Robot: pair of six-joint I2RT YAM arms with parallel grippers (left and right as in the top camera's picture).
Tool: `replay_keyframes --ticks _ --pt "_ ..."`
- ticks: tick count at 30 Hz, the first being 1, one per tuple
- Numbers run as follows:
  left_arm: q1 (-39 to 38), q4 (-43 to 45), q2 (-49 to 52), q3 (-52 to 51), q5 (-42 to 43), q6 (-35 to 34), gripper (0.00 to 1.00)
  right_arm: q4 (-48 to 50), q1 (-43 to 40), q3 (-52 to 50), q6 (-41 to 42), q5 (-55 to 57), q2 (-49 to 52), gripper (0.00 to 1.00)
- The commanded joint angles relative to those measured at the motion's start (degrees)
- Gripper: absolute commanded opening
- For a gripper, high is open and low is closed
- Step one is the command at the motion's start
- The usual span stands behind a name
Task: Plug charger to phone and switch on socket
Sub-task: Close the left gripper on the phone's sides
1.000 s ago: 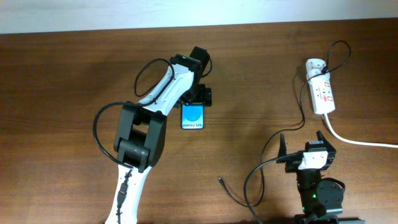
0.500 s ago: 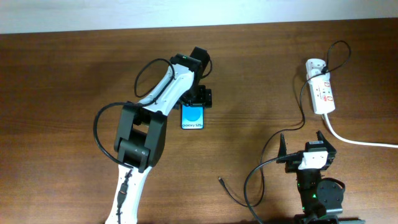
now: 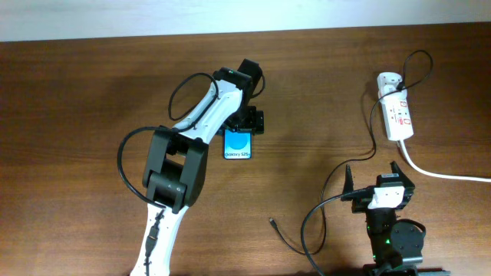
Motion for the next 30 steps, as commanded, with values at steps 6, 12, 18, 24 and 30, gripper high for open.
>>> replay_keyframes --ticks 6,12,18,24,30 --pt "-0.6 0.5 4.2 -1.2 2.8 -0.8 0.93 -0.4 0.1 -0.3 -0.2 0.7 -0.3 0.98" --pt "-0.6 0.5 4.2 -1.2 2.8 -0.8 0.9 -0.4 0.1 -0.3 -0.2 0.7 -0.3 0.98" --pt "-0.6 0.5 4.2 -1.2 2.8 -0.8 0.99 -0.4 0.1 -0.3 -0.2 0.7 -0.3 0.98" --pt "0.0 0.7 4.2 -1.2 -0.2 -0.8 0.99 -0.4 0.1 -0.3 -0.2 0.7 -0.3 0.98" --pt "0.6 0.6 4.2 -1.2 -2.0 -1.4 0.99 -0.4 0.1 -0.3 -0.2 0.7 -0.3 0.98"
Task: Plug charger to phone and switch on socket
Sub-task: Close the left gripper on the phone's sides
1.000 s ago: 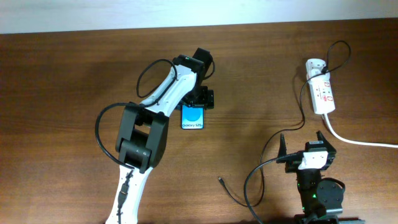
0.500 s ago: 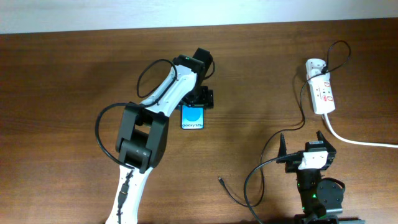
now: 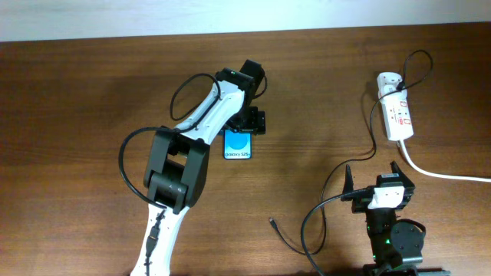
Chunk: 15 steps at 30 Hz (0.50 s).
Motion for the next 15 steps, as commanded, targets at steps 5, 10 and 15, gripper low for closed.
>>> replay_keyframes --ticks 5,10,15 --pt "1.0 0.2 4.1 -1.2 -3.2 -0.7 0.99 -0.4 0.1 -0.3 -0.2 0.7 -0.3 0.98" --pt "1.6 0.0 4.1 -1.2 -3.3 -0.7 0.99 -0.4 0.1 -0.3 -0.2 0.7 -0.3 0.98" --pt "1.7 -0.3 4.1 -1.2 -4.5 -0.7 0.99 -0.4 0.1 -0.3 -0.2 0.7 -0.3 0.98"
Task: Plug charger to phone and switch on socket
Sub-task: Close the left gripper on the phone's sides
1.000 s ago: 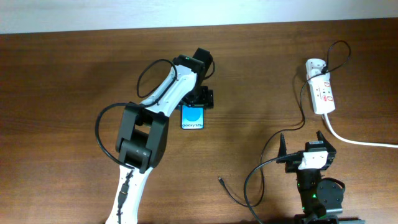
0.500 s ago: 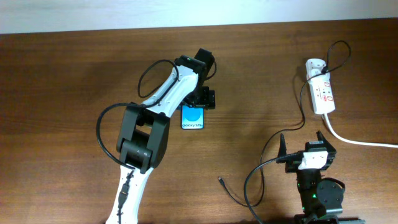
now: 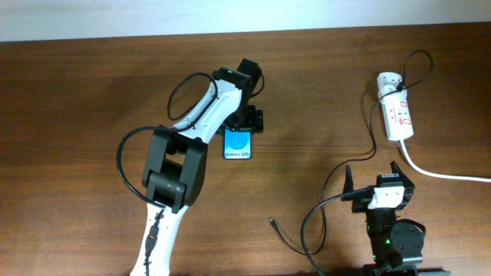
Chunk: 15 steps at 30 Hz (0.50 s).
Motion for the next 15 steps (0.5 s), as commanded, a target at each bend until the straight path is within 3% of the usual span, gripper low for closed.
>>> replay_keyframes --ticks 1,4,5,6,15 --pt "0.7 -0.3 4.1 -1.2 -3.8 -0.7 0.99 -0.4 0.1 -0.3 -0.2 0.7 -0.3 0.98" --pt "0.7 -0.3 4.1 -1.2 -3.4 -0.7 0.99 -0.4 0.1 -0.3 -0.2 0.7 -0.3 0.98" --pt "0.7 -0.3 4.1 -1.2 -3.4 -0.7 0.89 -0.4 0.1 -0.3 -0.2 0.7 -0.3 0.98" --pt "0.7 -0.3 4.1 -1.2 -3.4 -0.7 0.86 -0.4 0.1 -0.3 -0.2 0.7 -0.3 0.98" --pt "0.7 -1.9 4.1 -0.3 -3.4 -0.7 0.83 -0.4 0.1 -0.3 -0.2 0.7 -0.3 0.98"
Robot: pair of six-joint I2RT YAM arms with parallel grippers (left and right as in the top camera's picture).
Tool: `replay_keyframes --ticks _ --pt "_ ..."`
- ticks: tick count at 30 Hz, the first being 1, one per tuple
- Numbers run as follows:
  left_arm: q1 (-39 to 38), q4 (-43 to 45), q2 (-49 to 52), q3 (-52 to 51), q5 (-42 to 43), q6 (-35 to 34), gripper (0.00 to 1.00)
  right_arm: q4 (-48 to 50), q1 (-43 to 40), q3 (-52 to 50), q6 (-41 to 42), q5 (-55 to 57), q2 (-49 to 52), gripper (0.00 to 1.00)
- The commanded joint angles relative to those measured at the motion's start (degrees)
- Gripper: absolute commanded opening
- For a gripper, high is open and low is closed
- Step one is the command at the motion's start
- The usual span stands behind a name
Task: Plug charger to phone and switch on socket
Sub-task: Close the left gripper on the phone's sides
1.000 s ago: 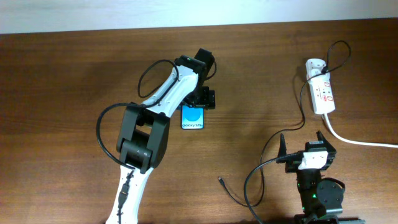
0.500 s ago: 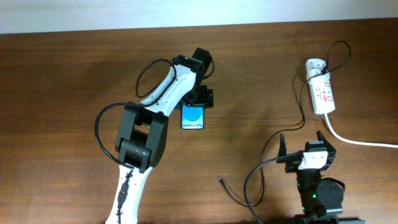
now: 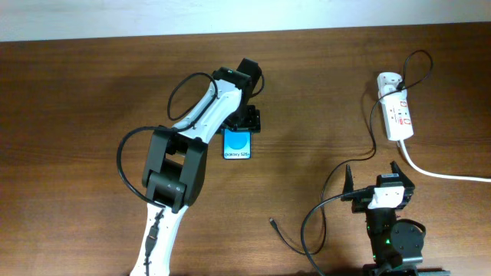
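Observation:
A phone (image 3: 238,144) with a blue-and-white lit screen lies flat on the wooden table near the middle. My left gripper (image 3: 243,123) sits right over the phone's far end, its fingers hidden under the wrist, so its state is unclear. The black charger cable runs from the plug in the white socket strip (image 3: 399,115) at the right, down past my right arm, to its loose connector tip (image 3: 271,223) on the table. My right gripper (image 3: 370,175) rests at the front right, fingers spread open and empty.
A white mains lead (image 3: 445,173) leaves the socket strip toward the right edge. The black cable loops on the table in front of the right arm's base (image 3: 393,239). The left arm (image 3: 180,161) stretches diagonally from the front left.
The left wrist has shifted very slightly at the phone's far end. The phone, cable, socket strip and right arm stay where they were.
At every earlier moment the left gripper hovered at the phone's far end with only tiny shifts, and the phone kept its place. The right arm stayed parked and open, with the cable tip lying loose on the table.

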Motion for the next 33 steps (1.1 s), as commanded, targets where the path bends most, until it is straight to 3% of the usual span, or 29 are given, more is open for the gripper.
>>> replay_keyframes --ticks 1,10,13,16,21,23,28,32,33 --pt "0.7 -1.9 4.0 0.2 -3.4 -0.5 0.83 -0.4 0.1 -0.3 -0.2 0.7 -0.3 0.98" --pt "0.7 -8.1 4.0 7.7 -3.2 -0.5 0.81 -0.4 0.1 -0.3 -0.2 0.7 -0.3 0.98" --pt "1.2 -11.0 4.0 7.8 2.0 -0.1 0.81 -0.4 0.1 -0.3 -0.2 0.7 -0.3 0.98" --pt "4.1 -11.8 4.0 7.8 19.0 6.2 0.8 -0.4 0.1 -0.3 -0.2 0.7 -0.3 0.98" --pt "7.1 -13.2 4.0 7.8 23.5 9.9 0.79 -0.4 0.1 -0.3 -0.2 0.7 -0.3 0.98" --pt "7.1 -12.7 4.0 7.8 21.5 9.8 0.79 -0.4 0.1 -0.3 -0.2 0.7 -0.3 0.98" --pt "3.0 -9.2 4.2 6.6 3.0 0.4 0.8 -0.4 0.1 -0.3 -0.2 0.7 -0.3 0.98" --pt "1.0 -4.4 4.8 5.5 -3.9 -2.0 0.82 -0.4 0.1 -0.3 -0.2 0.7 -0.3 0.98" --pt "1.0 -3.5 4.9 5.0 -3.9 -2.0 0.88 -0.4 0.1 -0.3 -0.2 0.7 -0.3 0.99"
